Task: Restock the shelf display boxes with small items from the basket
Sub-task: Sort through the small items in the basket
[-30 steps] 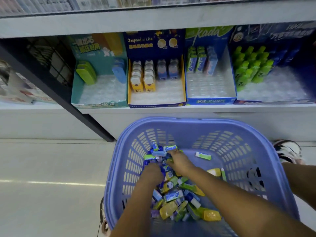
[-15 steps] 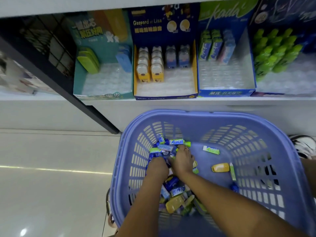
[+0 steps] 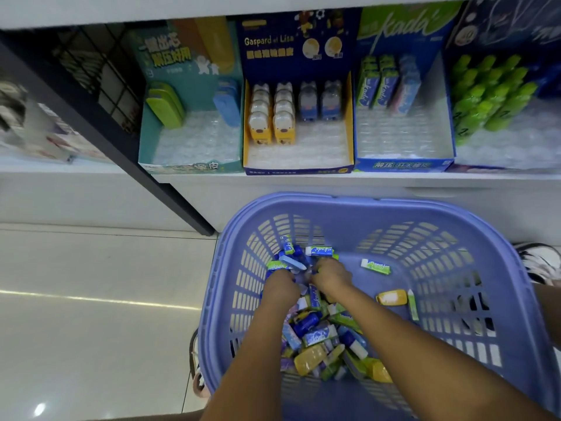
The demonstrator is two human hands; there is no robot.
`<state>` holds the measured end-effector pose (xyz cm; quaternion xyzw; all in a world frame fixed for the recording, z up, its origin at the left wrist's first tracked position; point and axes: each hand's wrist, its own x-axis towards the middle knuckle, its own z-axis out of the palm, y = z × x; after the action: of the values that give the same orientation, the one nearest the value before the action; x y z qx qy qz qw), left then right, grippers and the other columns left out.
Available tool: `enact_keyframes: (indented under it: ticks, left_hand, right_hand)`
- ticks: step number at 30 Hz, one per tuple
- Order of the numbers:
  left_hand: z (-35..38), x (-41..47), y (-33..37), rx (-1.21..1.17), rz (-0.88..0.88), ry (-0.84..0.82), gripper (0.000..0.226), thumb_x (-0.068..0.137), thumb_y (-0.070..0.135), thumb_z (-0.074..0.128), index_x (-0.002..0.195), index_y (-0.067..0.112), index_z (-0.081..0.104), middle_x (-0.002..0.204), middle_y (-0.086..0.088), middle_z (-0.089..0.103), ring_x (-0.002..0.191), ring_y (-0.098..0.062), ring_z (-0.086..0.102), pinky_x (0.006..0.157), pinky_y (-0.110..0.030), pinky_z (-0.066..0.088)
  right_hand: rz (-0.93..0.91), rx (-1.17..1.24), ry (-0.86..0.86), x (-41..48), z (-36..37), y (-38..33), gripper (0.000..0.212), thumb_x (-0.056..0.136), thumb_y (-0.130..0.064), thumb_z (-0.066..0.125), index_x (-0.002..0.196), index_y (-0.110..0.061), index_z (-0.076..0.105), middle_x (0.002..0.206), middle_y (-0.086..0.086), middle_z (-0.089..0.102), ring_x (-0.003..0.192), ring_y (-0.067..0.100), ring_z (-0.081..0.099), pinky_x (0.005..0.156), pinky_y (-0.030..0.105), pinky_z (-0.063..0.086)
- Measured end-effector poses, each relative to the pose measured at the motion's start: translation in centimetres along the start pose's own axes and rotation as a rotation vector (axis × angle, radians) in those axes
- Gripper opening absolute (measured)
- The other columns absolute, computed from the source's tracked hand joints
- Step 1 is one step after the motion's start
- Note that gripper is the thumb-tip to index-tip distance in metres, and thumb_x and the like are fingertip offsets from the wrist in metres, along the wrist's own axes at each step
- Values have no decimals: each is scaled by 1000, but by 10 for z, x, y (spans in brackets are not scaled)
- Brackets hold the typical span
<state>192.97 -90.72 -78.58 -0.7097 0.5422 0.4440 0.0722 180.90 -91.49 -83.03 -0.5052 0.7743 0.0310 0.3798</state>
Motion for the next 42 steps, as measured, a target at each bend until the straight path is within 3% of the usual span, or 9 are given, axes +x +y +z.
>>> enact_keyframes:
  ticks: [2,6,12,16,20,31,34,39,42]
  left_hand:
    - [0,0,1,29,28,-29,26,93,7,49,116,1,58,91,-12,58,85,-29,54,64,-33,45]
    - [6,-1,4,54,150,-43,40,95,4,47,135,8,50,133,-17,54,121,-32,51,98,-38,44]
    - [9,13,21,344,374,98,47,90,-6,45,135,9,48,132,-16,54,116,-31,52,92,-38,45]
    - [19,24,20,714,451,157,49,89,4,54,135,12,42,139,-9,42,126,-28,37,99,-35,38]
    - [16,37,16,865,545,221,49,86,13,60,132,16,45,135,-8,39,124,-29,35,102,-37,32]
    - [19,44,21,943,607,217,46,84,9,59,129,14,50,130,-12,37,125,-33,32,99,-40,31]
    - [18,43,24,952,626,200,49,84,10,58,131,14,46,130,-13,36,124,-33,33,97,-40,32]
    - [32,39,30,951,621,205,44,93,29,51,132,12,41,135,-11,36,124,-31,34,100,-40,30]
    - [36,37,34,986,560,173,44,94,29,52,133,11,42,137,-12,39,126,-32,35,104,-42,28]
  right_hand:
    - [-40,54,-62,-3,-7,14,16,88,-37,57,89,-22,64,85,3,62,90,26,61,69,28,41]
    - [-124,74,-127,-6,-22,40,20,90,-32,59,79,-14,62,72,6,57,78,24,58,62,27,35]
    - [-85,381,-80,-9,-44,62,25,91,-22,60,73,-6,54,74,14,47,74,20,48,68,31,35]
    - [77,854,-146,-18,-62,69,11,95,-13,52,89,-4,53,70,16,47,58,23,45,59,35,39]
    - [156,1050,-258,-22,-79,69,10,95,-14,51,101,-7,56,82,16,59,68,26,57,63,33,48]
    - [-1,1017,-548,-35,-120,61,5,84,-10,66,86,-7,62,80,10,68,76,21,65,80,37,56]
    - [-31,1053,-636,-43,-137,64,5,88,-9,60,92,-6,58,93,20,70,87,28,69,75,37,58]
    - [-137,1028,-648,-57,-165,65,17,91,-16,56,105,-6,60,76,11,65,59,19,62,56,27,53]
    - [-160,997,-554,-65,-179,61,26,92,-12,56,116,-6,58,83,8,63,62,17,55,51,21,48]
